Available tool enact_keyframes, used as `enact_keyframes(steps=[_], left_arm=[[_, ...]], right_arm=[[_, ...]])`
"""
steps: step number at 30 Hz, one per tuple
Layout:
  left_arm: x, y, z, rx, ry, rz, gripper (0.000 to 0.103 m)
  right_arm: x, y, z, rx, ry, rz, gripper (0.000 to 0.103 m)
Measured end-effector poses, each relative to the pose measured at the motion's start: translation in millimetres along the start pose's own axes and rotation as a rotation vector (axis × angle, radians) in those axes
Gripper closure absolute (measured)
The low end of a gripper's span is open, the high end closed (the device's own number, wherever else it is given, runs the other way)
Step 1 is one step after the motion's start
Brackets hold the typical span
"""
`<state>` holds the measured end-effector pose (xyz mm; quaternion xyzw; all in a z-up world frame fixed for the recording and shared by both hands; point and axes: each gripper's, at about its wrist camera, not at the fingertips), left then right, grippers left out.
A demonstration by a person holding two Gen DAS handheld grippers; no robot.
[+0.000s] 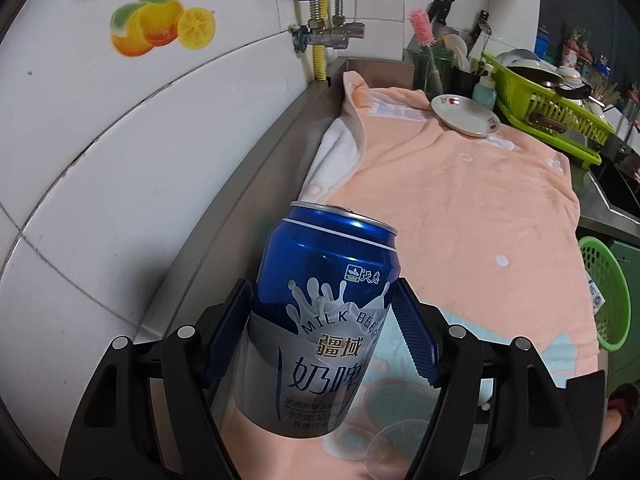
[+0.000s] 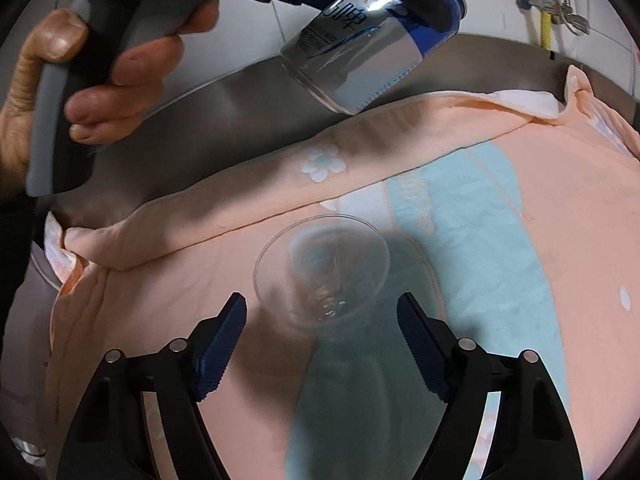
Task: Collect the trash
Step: 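Grasp the clear plastic cup with the right tool while the left tool holds the can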
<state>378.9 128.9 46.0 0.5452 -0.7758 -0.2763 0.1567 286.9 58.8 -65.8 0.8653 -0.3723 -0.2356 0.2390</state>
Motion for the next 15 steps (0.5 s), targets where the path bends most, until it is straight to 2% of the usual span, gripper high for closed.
enact_keyframes(steps=[5,15], left_arm=[[-4,0,1,0.0,0.012,-0.003,0.033],[-1,6,4,0.008,0.022,0.0,0.033]], right_arm=[[4,-11,1,-0.02,-0.024,0.005,0.047],[7,18,9,0.005,-0.019,0.023,0.048]])
Point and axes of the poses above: each gripper's, at about its wrist camera, not at the fingertips, and y roughly against the way its jaws point, x to its right, z to its underside, and after that the axes turned 13 degrees about x, right-handed
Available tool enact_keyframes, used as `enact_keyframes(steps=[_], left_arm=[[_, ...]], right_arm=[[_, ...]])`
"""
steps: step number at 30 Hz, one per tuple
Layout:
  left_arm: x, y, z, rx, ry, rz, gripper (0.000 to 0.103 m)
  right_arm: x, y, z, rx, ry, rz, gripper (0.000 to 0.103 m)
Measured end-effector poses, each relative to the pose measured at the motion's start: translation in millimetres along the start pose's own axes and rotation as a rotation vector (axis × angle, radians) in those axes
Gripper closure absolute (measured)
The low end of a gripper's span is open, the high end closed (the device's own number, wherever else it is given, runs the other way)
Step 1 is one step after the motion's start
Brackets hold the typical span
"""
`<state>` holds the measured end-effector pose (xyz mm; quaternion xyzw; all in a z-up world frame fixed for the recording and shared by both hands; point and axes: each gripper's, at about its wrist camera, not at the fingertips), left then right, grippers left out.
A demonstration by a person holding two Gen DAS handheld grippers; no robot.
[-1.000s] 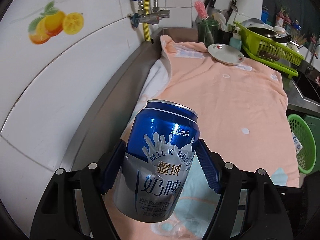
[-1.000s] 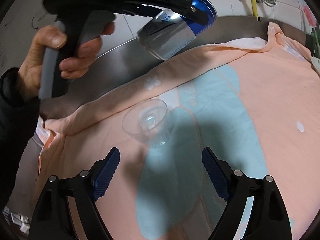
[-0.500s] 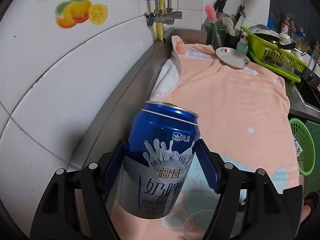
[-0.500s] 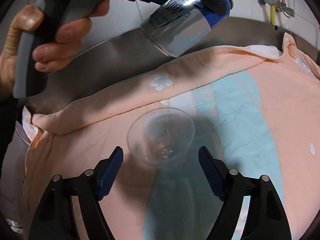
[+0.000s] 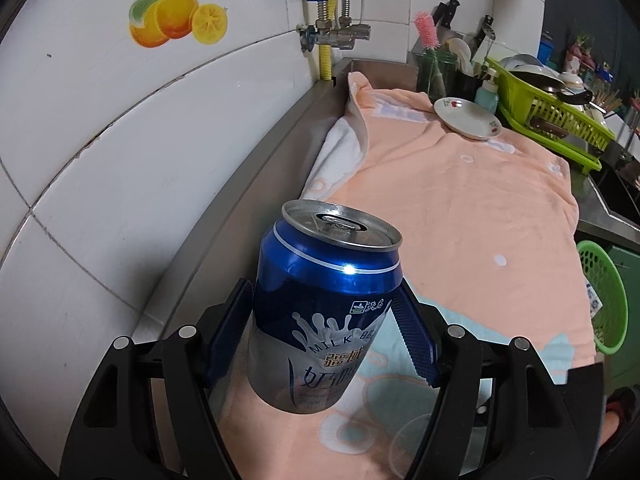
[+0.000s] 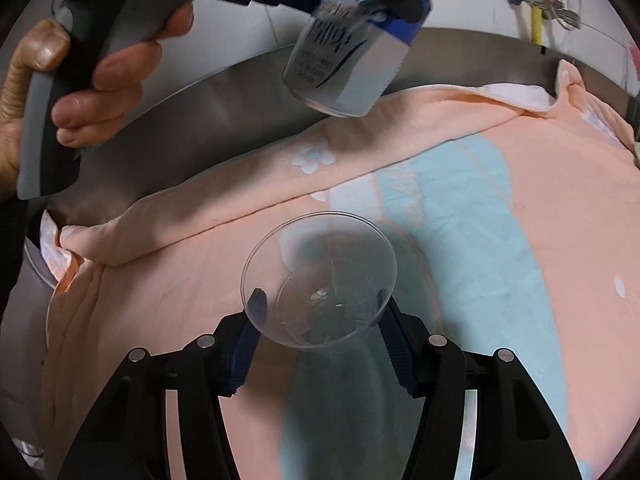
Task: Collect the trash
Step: 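Grasp the clear plastic cup with the right tool while the left tool holds the can, then carry the cup and can over the green basket and open the right tool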
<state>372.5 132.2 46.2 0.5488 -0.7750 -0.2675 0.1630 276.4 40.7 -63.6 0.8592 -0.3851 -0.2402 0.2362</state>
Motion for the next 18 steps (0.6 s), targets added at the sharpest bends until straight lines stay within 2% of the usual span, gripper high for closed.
enact_keyframes(steps=[10,18], left_arm=[[37,17,10,0.026,0.011,0.056,0.034],[103,28,19,0.044,-0.014,0.143,0.034]], right_arm=[[35,75,24,0.032,-0.049,0.07,0.048],[70,148,51,0.088,-0.122,0.168,0.048]])
Point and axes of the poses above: each gripper's, at about its wrist camera, not at the fingertips, and y roughly against the way its jaws point, x to its right, z to its underside, and after that the axes turned 13 degrees about x, right-handed
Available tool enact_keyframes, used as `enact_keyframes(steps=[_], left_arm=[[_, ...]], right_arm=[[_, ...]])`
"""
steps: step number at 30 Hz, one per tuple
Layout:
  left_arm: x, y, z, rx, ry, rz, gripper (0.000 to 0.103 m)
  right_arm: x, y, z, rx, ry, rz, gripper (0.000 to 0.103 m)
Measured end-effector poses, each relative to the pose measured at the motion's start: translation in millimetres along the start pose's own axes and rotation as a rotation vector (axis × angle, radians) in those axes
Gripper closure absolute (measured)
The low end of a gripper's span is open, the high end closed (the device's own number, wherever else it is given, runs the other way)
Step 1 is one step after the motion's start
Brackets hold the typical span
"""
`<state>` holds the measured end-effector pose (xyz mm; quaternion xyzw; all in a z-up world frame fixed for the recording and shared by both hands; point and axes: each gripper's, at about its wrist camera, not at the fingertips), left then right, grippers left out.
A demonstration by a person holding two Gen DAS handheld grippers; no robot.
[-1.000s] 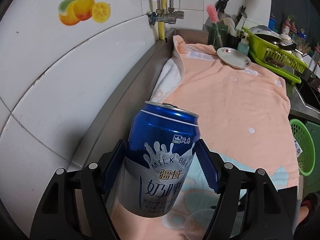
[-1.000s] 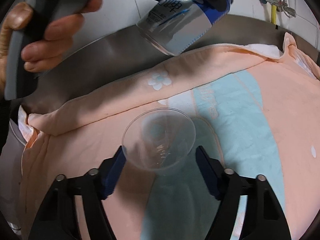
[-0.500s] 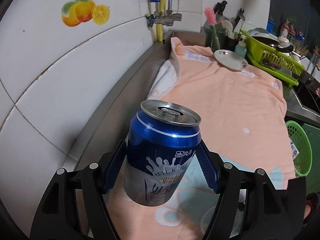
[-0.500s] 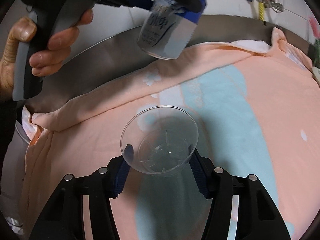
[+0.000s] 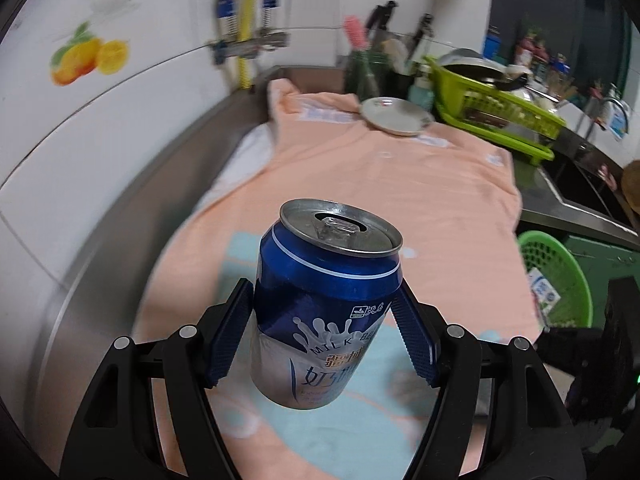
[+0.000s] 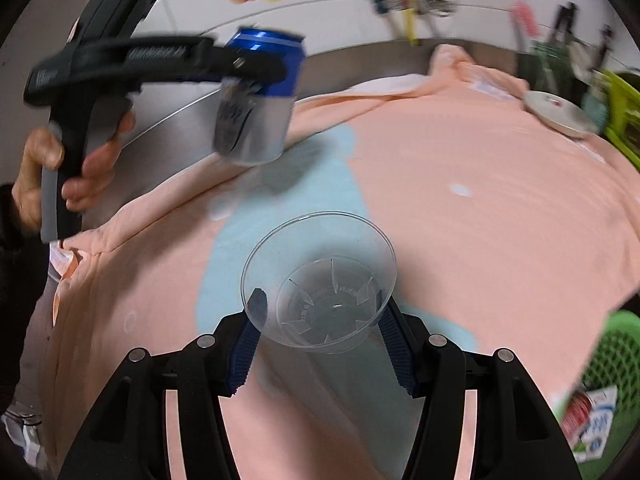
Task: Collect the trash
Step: 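Carry the cup and can over the green basket and open the right tool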
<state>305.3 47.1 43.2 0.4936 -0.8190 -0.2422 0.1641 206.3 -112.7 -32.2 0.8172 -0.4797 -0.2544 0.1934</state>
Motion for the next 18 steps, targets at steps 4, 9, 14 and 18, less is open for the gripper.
enact_keyframes(steps=[4,9,14,18], left_arm=[[43,0,1,0.007,-0.026,0.049,0.034],[95,-2,7,0.009,-0.043,0.12,0.034],[148,-7,12,0.01,-0.063,0.191,0.034],[187,-17,16,-0.004,-0.07,0.252,0.034]], right_arm=[[25,39,13,0.031,-0.027,0.065,0.048],[70,85,35,0.056,-0.076,0.183,0.048],[121,127,67,0.035,-0.117,0.336,0.048],[157,151,94,0.006,-0.158,0.428,0.048]])
Point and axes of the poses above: each gripper's, at about its wrist camera, not at the fingertips, and y roughly against the way its jaws point, x to its right, z to its underside, and after that the axes turned 13 degrees about x, right-handed
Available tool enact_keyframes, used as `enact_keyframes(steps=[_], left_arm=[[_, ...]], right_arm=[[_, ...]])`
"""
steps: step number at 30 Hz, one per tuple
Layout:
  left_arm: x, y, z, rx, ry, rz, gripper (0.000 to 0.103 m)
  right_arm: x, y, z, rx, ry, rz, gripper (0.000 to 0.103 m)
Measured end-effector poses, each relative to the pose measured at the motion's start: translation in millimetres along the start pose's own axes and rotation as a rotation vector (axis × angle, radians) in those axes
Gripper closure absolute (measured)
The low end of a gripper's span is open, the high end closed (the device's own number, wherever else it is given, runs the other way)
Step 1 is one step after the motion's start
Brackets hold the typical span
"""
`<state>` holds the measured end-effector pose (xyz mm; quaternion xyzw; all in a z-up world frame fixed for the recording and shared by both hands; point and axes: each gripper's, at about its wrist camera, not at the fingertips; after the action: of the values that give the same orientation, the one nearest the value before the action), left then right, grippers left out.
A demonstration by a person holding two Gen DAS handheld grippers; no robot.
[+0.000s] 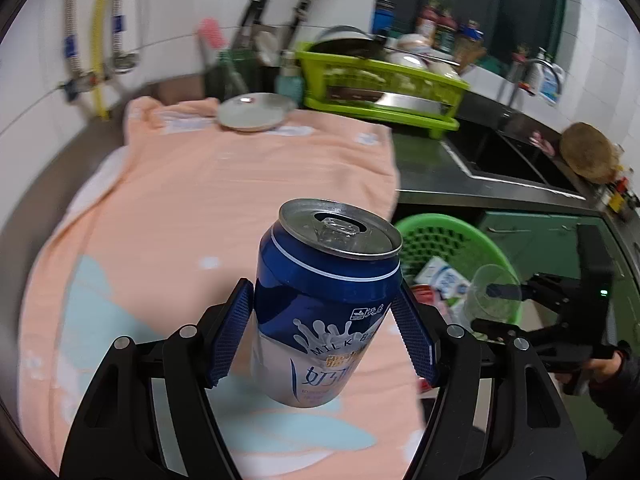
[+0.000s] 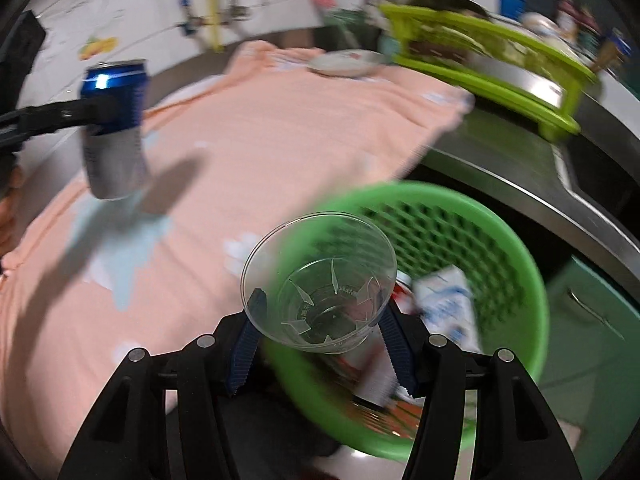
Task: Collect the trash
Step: 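Carry the cup and can over the green basket and open the right tool, then lower the blue can into the green basket and open the left tool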
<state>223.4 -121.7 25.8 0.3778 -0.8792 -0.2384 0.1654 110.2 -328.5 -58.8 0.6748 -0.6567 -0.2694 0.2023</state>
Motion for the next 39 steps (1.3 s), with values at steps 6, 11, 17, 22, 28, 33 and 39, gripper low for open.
enact_keyframes(steps=[6,11,17,22,28,33,39], left_arm=[[47,-27,0,-0.022,-0.018,0.074,0.034],[77,-48,3,-0.054,-0.039,0.108,0.034],[102,-69,8,-0.089,-0.039,0.144,0.034],[117,-80,10,-0.105,-0.045,0.163,0.034],[131,-92,11,-0.124,-0.047,0.178,0.034],[138,-102,13,-0.145,-0.05,0.181,0.034],[145,-115,14,-0.167,-0.046,0.19,0.034]], right_arm=[[53,4,33,-0.041,-0.07,0.08,0.048],[71,6,48,-0.058,-0.101,0.105,0.048],[83,2,53,-0.069,-0.126,0.113,0.048],[88,4,56,-0.069,-0.142,0.111,0.048],[92,5,58,-0.069,-0.156,0.107,0.047],[94,5,61,-0.07,-0.165,0.102,0.042],[94,8,62,-0.062,-0.171,0.096,0.037]])
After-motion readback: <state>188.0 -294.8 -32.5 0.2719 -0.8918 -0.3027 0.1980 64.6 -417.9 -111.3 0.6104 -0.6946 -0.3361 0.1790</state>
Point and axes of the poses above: each gripper's, at about its wrist camera, not at the fingertips, and y roughly against the way its jaws point, x to its right, z to its underside, and after that the axes turned 13 degrees about x, right-handed
